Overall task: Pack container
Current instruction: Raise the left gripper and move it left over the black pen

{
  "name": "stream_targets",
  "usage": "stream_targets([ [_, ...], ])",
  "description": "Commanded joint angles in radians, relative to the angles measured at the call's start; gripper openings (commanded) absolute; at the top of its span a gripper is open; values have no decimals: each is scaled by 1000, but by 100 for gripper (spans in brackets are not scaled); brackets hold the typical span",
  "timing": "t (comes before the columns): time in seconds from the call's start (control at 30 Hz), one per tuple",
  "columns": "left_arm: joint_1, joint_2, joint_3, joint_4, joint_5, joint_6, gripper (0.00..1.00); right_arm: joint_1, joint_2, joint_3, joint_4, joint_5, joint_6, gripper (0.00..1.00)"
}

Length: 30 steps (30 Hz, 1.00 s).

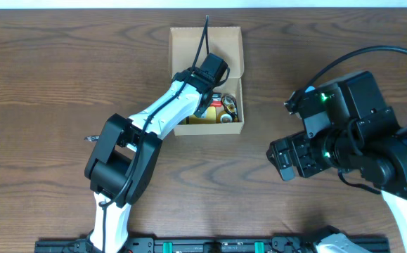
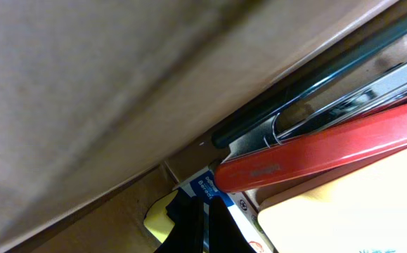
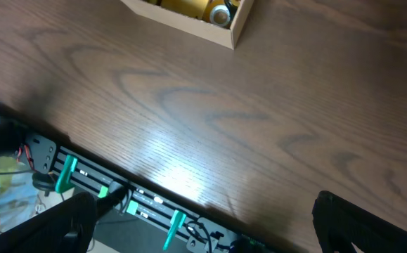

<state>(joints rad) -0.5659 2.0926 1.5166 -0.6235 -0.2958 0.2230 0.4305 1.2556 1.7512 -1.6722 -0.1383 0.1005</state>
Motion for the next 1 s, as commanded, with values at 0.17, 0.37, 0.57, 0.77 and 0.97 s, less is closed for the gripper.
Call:
stream_targets([
  [0.17,9,-24,55,12,-29,-21,6,-5,0,2,-1,3,-12,99],
  [0.37,58,-134,96,23,-26,-21,6,-5,0,2,-1,3,-12,99],
  [0.57,97,-293,103,22,-26,-59,6,-5,0,2,-1,3,-12,99],
  [0.77,129,-435,103,-46,-31,-226,6,-5,0,2,-1,3,-12,99],
  [0.97,152,-481,103,-348,-257,-694,6,-5,0,2,-1,3,-12,99],
])
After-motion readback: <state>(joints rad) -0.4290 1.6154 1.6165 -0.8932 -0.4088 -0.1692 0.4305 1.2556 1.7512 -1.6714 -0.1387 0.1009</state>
